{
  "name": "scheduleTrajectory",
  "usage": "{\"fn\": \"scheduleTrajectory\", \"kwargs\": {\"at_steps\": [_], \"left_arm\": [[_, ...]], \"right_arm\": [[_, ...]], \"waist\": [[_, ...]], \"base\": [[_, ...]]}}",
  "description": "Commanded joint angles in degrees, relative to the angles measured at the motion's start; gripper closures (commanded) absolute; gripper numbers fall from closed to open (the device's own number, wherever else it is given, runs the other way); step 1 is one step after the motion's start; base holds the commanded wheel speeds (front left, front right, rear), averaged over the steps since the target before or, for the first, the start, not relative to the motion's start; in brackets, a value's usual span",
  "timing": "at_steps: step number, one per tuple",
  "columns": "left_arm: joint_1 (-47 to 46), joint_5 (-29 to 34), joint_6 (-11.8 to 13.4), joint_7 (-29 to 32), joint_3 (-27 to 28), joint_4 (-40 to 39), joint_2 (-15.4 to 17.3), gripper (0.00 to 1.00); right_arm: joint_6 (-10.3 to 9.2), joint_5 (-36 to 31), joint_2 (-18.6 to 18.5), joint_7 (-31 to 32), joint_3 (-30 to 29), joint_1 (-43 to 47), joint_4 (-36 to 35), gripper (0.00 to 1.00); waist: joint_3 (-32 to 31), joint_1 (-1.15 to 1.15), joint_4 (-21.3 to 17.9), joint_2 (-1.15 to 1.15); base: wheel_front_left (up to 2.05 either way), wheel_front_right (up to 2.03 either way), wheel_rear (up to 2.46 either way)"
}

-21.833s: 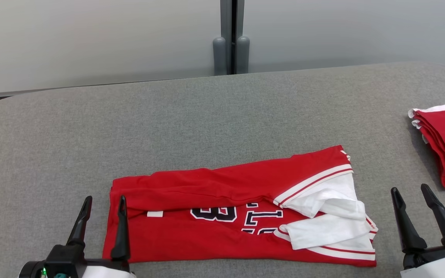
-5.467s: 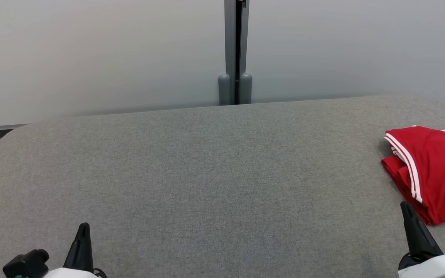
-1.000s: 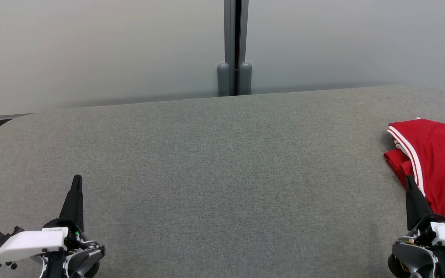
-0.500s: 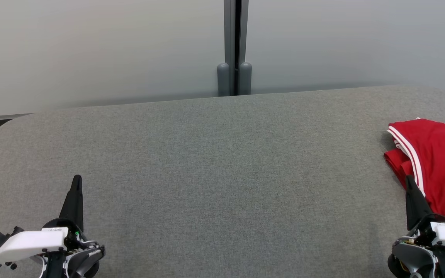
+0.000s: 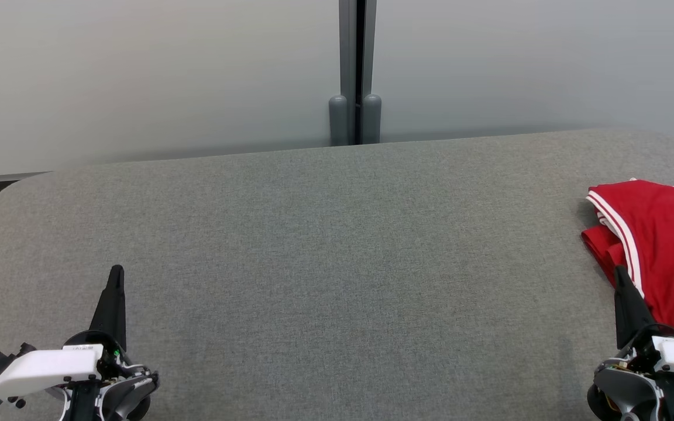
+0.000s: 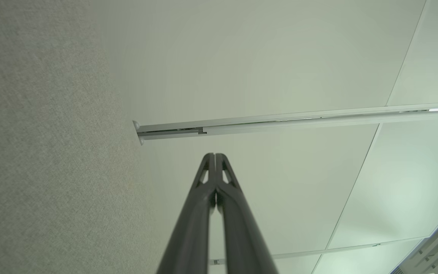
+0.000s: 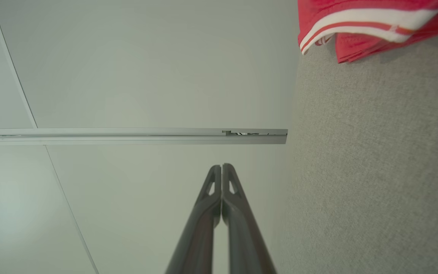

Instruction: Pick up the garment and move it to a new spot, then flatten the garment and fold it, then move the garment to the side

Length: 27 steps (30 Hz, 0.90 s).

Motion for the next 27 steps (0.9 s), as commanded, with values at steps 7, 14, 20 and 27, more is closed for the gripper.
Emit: {"fn": "scheduleTrajectory", "kwargs": {"at_steps": [7,14,20,27], "left_arm": [[-0.8,0.2,-0.3,0.3,0.3,0.1,0.1,1.00],[-0.8,0.3,-0.3,0.2,0.3,0.1,0.1,1.00],[-0.8,0.3,-0.3,0.2,0.3,0.1,0.0,1.00],[-0.8,0.3,-0.3,0.3,0.4,0.1,0.0,1.00]], "right_arm": [[0.02,-0.1,0.0,0.3,-0.1,-0.6,0.1,1.00],[0.02,-0.1,0.0,0.3,-0.1,-0.6,0.1,1.00],[0.02,-0.1,0.0,0.3,-0.1,-0.6,0.1,1.00],[0.02,-0.1,0.0,0.3,-0.1,-0.6,0.1,1.00]], "waist": [[0.0,0.00,0.0,0.00],[0.0,0.00,0.0,0.00],[0.0,0.00,0.0,0.00],[0.0,0.00,0.0,0.00]], "base": [[0.00,0.00,0.00],[0.00,0.00,0.00],[0.00,0.00,0.00],[0.00,0.00,0.00]]}}
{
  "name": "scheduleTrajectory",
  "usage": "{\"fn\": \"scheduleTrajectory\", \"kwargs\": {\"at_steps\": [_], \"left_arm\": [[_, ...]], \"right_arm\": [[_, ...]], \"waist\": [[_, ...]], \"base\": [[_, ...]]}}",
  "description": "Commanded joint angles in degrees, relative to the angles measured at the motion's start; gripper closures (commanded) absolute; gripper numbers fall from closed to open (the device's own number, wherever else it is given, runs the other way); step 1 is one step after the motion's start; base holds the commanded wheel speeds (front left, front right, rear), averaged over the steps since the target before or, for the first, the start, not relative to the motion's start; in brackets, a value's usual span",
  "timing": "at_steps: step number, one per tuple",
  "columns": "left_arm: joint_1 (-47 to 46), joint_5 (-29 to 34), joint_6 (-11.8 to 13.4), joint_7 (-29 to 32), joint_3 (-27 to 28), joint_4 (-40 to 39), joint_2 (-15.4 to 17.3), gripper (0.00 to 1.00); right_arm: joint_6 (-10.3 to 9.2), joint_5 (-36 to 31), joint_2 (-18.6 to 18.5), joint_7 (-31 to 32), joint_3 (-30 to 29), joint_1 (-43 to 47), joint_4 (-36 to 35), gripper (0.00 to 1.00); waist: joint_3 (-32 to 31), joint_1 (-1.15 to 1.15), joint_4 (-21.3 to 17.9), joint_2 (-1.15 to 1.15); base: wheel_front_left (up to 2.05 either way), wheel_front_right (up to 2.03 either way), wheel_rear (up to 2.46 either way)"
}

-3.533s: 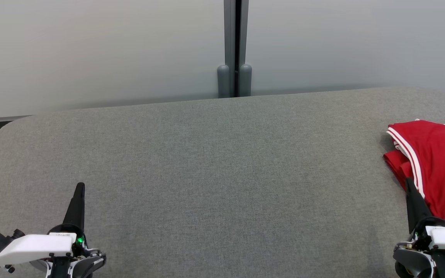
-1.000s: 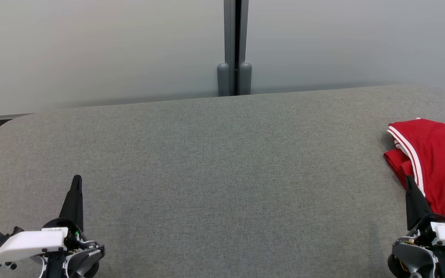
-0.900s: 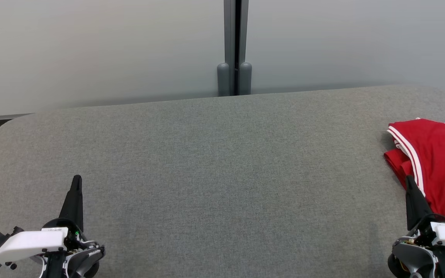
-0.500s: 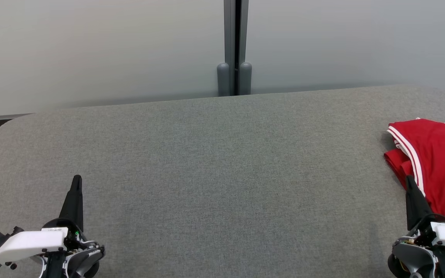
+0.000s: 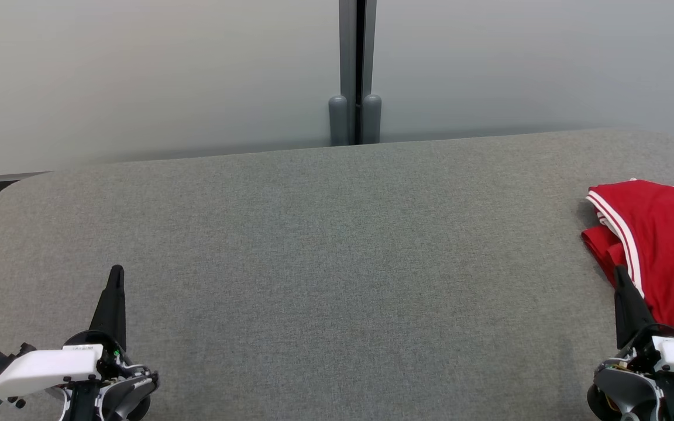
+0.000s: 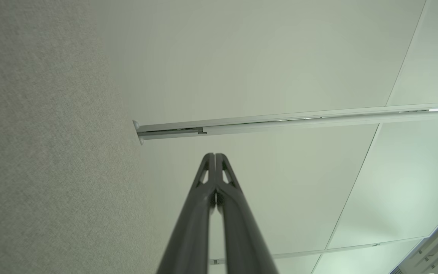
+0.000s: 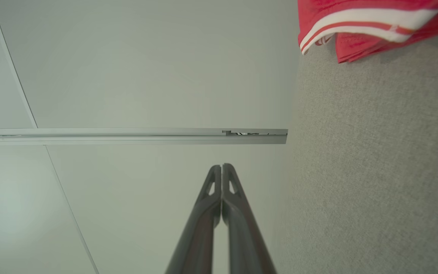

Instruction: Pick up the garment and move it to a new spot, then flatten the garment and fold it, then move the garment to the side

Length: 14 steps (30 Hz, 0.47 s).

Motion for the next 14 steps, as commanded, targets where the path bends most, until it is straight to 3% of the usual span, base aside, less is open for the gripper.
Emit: {"fn": "scheduleTrajectory", "kwargs": {"at_steps": [1,14], "left_arm": [[-0.8,0.3,-0.3,0.1,0.2,0.1,0.1,1.00],[-0.8,0.3,-0.3,0.2,0.3,0.1,0.1,1.00]], "right_arm": [[0.02,-0.1,0.0,0.2,-0.1,-0.6,0.1,1.00],[0.02,-0.1,0.0,0.2,-0.1,-0.6,0.1,1.00]], "waist": [[0.0,0.00,0.0,0.00],[0.0,0.00,0.0,0.00]], "base": [[0.00,0.00,0.00],[0.00,0.00,0.00]]}}
